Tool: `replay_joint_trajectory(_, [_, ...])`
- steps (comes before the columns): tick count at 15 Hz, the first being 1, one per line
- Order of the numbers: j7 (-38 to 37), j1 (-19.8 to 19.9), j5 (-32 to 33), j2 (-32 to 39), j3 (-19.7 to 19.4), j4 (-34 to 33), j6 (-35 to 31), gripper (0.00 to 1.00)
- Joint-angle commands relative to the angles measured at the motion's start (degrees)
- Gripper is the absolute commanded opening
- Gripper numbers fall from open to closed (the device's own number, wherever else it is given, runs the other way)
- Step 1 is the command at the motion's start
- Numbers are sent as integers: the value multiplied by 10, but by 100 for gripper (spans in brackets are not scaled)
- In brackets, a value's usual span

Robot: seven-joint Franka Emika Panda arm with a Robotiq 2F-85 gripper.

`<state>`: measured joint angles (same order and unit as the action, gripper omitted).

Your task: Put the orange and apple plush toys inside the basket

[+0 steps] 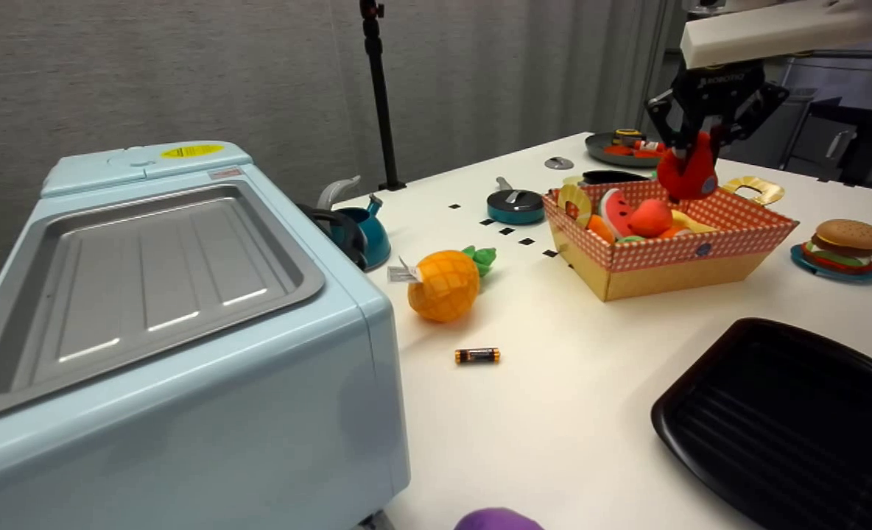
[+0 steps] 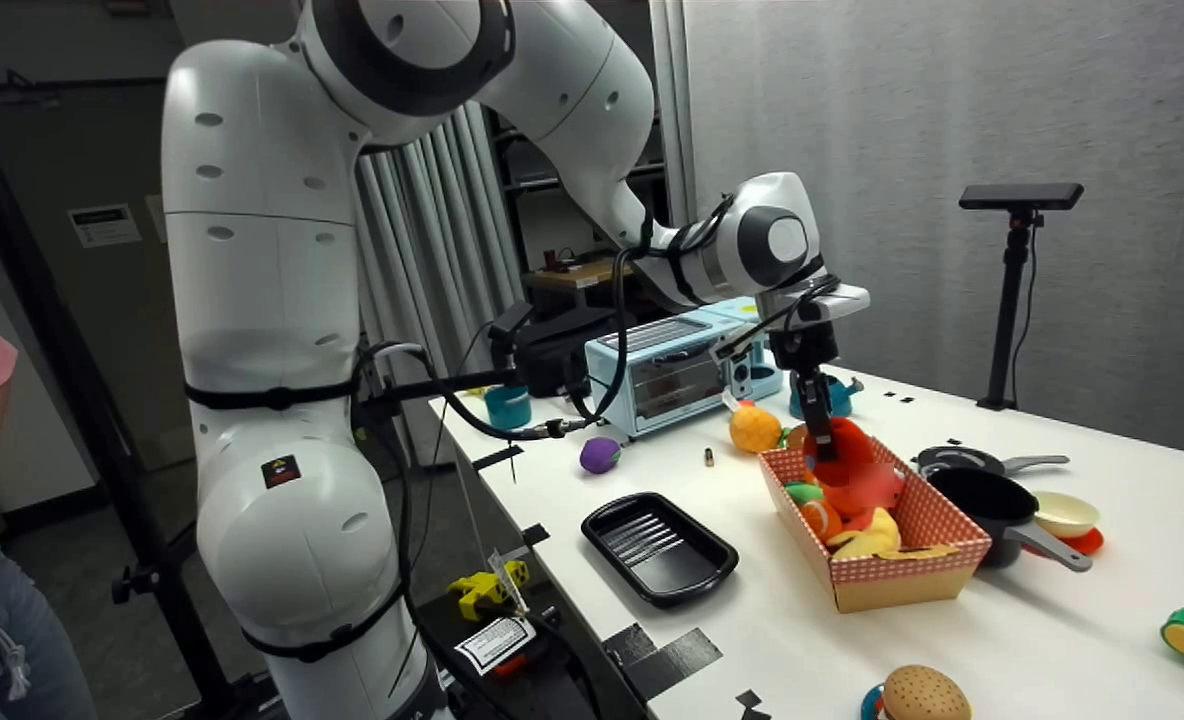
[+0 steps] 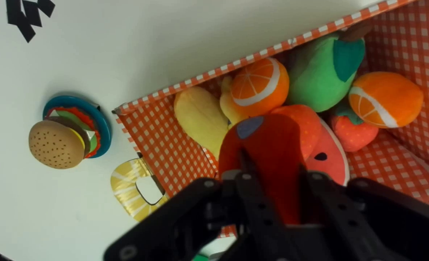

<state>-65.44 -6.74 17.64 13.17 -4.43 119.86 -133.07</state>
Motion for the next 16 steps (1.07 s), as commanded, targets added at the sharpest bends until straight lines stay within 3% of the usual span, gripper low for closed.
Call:
replay_joint_trajectory(1, [-2, 6, -14, 12, 4, -14, 3, 48])
replay_joint_trajectory(3, [1, 5, -16, 13, 5, -13, 4, 55])
replay_joint_trajectory(9, [1, 2, -13, 3, 7, -4, 3, 99])
replay_joint_trajectory(16, [-7, -3, -3, -19, 12, 8, -2, 100])
